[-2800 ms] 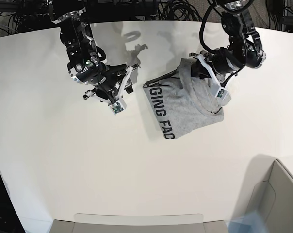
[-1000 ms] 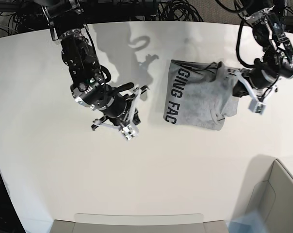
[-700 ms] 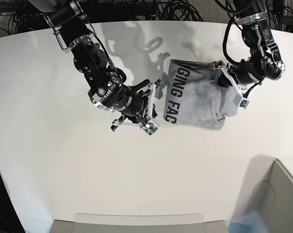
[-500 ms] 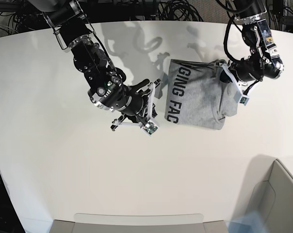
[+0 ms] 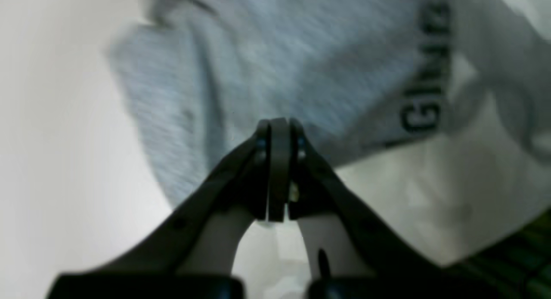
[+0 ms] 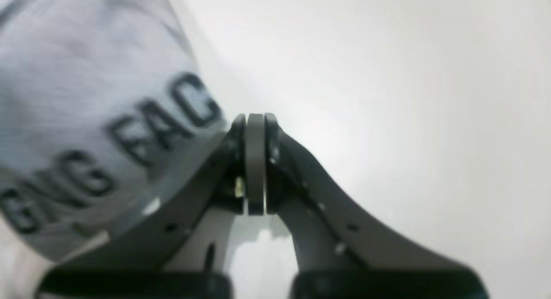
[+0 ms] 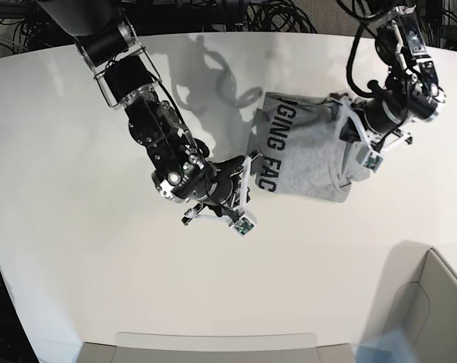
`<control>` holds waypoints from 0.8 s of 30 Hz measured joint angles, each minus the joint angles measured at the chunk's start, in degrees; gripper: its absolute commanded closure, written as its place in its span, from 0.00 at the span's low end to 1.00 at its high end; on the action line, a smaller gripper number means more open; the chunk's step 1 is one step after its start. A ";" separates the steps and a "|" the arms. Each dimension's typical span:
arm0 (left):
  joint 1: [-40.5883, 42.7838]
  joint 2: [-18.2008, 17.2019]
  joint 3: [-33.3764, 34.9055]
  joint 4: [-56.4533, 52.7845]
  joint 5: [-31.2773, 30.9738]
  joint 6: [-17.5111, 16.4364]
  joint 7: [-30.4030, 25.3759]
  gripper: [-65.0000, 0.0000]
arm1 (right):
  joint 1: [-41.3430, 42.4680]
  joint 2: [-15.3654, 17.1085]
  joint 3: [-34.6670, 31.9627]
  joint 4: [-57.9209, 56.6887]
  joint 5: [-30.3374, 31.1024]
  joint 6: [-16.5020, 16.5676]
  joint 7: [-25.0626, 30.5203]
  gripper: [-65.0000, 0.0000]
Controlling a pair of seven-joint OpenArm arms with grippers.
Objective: Fold the T-shirt properly
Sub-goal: 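Grasp the bundle with both grippers and lift it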
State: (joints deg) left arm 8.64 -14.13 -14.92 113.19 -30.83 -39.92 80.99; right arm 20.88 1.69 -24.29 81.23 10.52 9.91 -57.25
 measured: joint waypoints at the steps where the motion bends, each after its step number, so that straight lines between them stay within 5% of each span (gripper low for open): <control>1: 0.39 -0.52 1.46 0.00 0.02 0.00 -0.02 1.00 | 0.63 0.00 0.07 -1.36 -0.07 -0.04 0.31 1.00; 11: 1.46 -3.67 11.28 -1.14 0.98 0.00 -0.24 1.00 | 5.14 -1.40 -5.29 -16.44 -0.07 -0.07 5.18 1.00; 24: -8.26 -3.52 11.37 -18.51 17.18 -0.22 -1.33 1.00 | 2.80 -0.22 -16.61 -15.85 -0.46 -0.87 6.91 1.00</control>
State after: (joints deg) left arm 0.38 -17.65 -3.55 94.67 -13.65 -40.14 79.66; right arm 23.68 1.48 -40.91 65.39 10.07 9.04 -50.35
